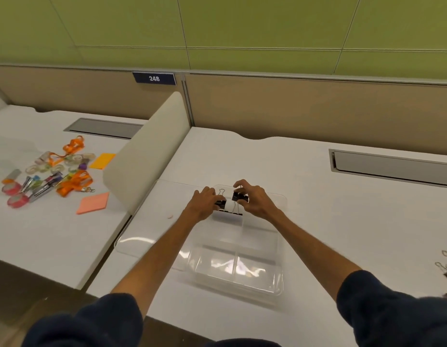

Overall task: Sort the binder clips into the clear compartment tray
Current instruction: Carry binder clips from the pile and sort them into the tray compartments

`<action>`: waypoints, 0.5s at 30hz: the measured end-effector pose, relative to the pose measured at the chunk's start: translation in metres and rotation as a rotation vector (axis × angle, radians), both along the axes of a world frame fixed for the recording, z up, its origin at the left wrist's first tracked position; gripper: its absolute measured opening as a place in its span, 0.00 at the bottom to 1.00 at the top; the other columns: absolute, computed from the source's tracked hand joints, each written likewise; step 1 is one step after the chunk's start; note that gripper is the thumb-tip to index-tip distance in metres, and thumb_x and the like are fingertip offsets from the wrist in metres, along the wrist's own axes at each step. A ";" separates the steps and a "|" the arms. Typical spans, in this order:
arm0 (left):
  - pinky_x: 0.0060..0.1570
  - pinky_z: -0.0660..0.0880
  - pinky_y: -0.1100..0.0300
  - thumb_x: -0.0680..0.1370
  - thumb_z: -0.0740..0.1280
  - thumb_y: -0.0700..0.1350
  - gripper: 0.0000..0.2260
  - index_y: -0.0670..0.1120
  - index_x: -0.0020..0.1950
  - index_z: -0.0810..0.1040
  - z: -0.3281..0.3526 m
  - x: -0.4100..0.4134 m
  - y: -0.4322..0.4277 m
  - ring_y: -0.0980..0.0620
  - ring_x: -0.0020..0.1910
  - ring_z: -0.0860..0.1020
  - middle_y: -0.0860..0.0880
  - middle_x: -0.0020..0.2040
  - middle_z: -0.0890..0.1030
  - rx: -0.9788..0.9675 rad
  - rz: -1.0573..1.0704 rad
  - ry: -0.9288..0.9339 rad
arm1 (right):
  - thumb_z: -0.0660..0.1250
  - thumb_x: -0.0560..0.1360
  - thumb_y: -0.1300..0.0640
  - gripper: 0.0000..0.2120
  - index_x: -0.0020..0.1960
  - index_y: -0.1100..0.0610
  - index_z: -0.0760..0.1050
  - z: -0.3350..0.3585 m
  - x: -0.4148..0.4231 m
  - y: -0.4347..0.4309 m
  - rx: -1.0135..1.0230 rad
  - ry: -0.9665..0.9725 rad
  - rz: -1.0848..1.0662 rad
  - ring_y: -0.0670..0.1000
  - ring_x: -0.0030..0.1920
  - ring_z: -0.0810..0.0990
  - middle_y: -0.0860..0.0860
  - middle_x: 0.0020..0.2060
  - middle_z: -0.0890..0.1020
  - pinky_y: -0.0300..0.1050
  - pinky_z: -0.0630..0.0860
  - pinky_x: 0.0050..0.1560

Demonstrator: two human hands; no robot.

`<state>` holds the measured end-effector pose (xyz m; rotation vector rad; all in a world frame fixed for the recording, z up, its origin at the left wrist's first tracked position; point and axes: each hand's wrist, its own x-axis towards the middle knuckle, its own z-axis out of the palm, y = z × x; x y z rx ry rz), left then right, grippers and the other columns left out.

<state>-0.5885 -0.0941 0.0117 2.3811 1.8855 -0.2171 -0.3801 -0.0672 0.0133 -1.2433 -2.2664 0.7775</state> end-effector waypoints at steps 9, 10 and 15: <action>0.56 0.67 0.49 0.82 0.58 0.49 0.17 0.55 0.72 0.68 0.003 -0.002 -0.001 0.46 0.63 0.65 0.46 0.60 0.75 -0.043 -0.043 0.040 | 0.68 0.69 0.66 0.24 0.62 0.54 0.67 -0.002 -0.007 -0.009 0.055 -0.086 0.072 0.56 0.46 0.81 0.51 0.53 0.84 0.51 0.78 0.50; 0.56 0.66 0.49 0.82 0.58 0.49 0.17 0.56 0.72 0.68 0.003 -0.001 0.000 0.46 0.63 0.65 0.46 0.60 0.75 -0.051 -0.047 0.042 | 0.67 0.69 0.67 0.24 0.62 0.54 0.67 -0.002 -0.007 -0.010 0.066 -0.099 0.084 0.57 0.46 0.81 0.51 0.53 0.84 0.51 0.78 0.50; 0.56 0.66 0.49 0.82 0.57 0.49 0.16 0.57 0.70 0.70 0.002 0.001 0.002 0.45 0.62 0.65 0.46 0.59 0.75 -0.080 -0.032 0.042 | 0.68 0.70 0.65 0.24 0.63 0.52 0.66 -0.003 -0.010 -0.013 0.051 -0.141 0.108 0.55 0.43 0.80 0.49 0.54 0.84 0.50 0.77 0.49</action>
